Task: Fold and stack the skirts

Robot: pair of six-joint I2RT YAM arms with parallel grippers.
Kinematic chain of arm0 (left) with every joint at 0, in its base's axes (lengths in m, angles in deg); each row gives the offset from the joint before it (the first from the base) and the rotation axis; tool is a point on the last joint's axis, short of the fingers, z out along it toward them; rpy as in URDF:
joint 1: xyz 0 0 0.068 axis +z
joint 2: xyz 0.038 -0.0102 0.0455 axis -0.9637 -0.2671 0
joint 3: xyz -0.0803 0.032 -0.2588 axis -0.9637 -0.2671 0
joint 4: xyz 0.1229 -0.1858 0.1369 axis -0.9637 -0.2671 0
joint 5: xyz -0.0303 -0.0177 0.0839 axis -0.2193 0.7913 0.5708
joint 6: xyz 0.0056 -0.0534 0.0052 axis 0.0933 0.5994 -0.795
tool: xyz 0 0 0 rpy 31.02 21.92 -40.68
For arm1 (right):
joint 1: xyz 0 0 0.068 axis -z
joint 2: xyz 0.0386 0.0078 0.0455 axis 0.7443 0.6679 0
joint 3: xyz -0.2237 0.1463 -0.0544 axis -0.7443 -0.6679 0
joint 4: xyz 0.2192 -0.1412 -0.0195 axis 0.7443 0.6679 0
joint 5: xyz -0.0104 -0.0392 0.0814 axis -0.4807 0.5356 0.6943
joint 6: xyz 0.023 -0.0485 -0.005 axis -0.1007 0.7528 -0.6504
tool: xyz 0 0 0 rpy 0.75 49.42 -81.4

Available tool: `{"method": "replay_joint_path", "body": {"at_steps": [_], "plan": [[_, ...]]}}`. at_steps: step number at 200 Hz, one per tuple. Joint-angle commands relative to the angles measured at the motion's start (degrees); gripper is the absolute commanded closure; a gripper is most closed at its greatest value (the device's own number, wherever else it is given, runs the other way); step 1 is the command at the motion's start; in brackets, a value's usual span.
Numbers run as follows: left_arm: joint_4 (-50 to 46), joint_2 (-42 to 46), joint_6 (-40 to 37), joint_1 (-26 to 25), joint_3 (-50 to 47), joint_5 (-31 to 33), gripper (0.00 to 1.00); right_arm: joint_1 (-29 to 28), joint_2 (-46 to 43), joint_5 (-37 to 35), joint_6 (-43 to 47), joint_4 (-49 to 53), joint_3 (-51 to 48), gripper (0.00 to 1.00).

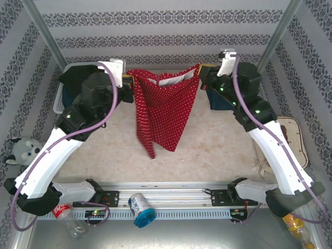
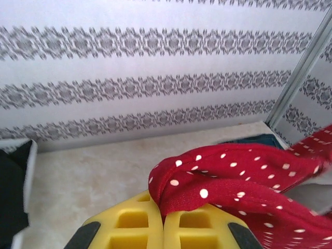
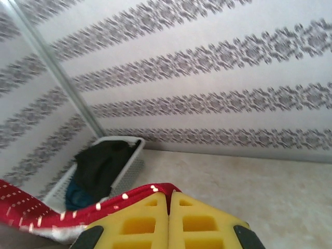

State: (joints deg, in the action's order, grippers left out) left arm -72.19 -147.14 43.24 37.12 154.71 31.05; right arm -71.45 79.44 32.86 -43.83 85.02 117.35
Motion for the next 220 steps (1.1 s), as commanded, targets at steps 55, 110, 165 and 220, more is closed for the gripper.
{"method": "replay_joint_path", "body": {"at_steps": [55, 110, 165, 220], "plan": [[-26.1, 8.2, -2.0, 0.6, 14.9, -6.9, 1.00, 0.2, -15.3, 11.3, -6.1, -0.2, -4.6, 1.00], [-34.8, 3.3, -0.1, 0.6, 19.1, -9.4, 1.00, 0.2, -20.3, 13.3, -5.9, -3.2, -10.2, 1.00], [-31.2, -1.6, -2.8, 1.9, 15.2, -8.2, 1.00, 0.3, -17.1, 6.4, -4.5, -3.2, -14.5, 1.00], [-20.8, -25.6, -7.8, 24.0, 14.6, -35.6, 0.98, 6.8, 9.7, 6.6, -0.8, -12.2, -13.3, 1.00]]}}
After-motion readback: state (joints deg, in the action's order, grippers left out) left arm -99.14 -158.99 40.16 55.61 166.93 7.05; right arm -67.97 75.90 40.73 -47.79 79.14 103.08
